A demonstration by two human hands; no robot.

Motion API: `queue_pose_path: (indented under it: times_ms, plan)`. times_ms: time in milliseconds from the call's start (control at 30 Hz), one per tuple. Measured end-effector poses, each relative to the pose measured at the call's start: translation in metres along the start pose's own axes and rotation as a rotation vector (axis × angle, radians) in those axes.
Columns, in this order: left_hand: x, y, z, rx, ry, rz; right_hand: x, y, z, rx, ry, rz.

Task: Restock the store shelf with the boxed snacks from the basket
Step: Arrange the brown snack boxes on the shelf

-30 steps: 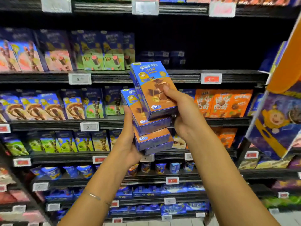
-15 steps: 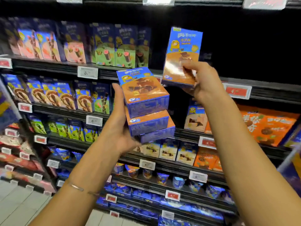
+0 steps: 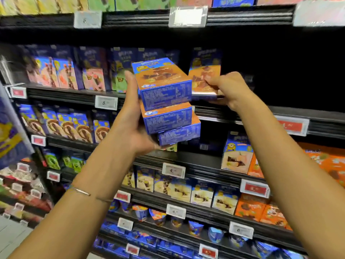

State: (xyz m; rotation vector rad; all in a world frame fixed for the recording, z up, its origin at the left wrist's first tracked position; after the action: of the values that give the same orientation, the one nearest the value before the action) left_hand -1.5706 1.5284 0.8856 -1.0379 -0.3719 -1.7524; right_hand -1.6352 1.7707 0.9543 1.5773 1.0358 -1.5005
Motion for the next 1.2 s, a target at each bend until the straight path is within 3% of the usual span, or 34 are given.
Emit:
queue_pose_path:
  times_ms: [233,367,467,533,700,1033,1200]
  plan:
    - [0.020,-0.027,-0.006,-0.050,0.008,-0.012,-0.002,-0.041,-0.005,0.275,0.270,-0.081]
    - [0.023,-0.043,-0.005,-0.030,-0.009,-0.038,-0.007,-0.060,-0.001,0.351,0.637,-0.109]
    - [0.022,-0.055,-0.004,-0.021,-0.003,-0.023,-0.008,-0.075,0.010,0.325,0.783,-0.088]
    - [0.021,-0.061,-0.003,-0.013,0.009,-0.013,-0.007,-0.087,0.017,0.293,0.780,-0.023]
    - [0.018,-0.072,-0.003,-0.013,0.002,0.008,-0.025,-0.122,0.022,0.375,0.780,-0.105]
    - [0.022,-0.081,-0.002,-0.027,-0.009,0.035,-0.020,-0.159,0.038,0.315,0.956,-0.180]
    - [0.020,-0.080,-0.003,-0.005,-0.027,0.031,-0.011,-0.158,0.033,0.311,0.858,-0.137]
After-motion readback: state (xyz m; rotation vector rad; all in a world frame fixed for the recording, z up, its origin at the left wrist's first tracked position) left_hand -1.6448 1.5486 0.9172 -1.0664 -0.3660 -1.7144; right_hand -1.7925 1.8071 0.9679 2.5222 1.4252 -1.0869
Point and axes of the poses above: each hand's wrist, its own y-axis away from the middle knuckle, its own z-axis out of the palm, x = y × z, the point moved 9 cm from there along -y, towards the middle knuckle, and after that the axes turned 12 degrees about z, right-handed, at the moved point
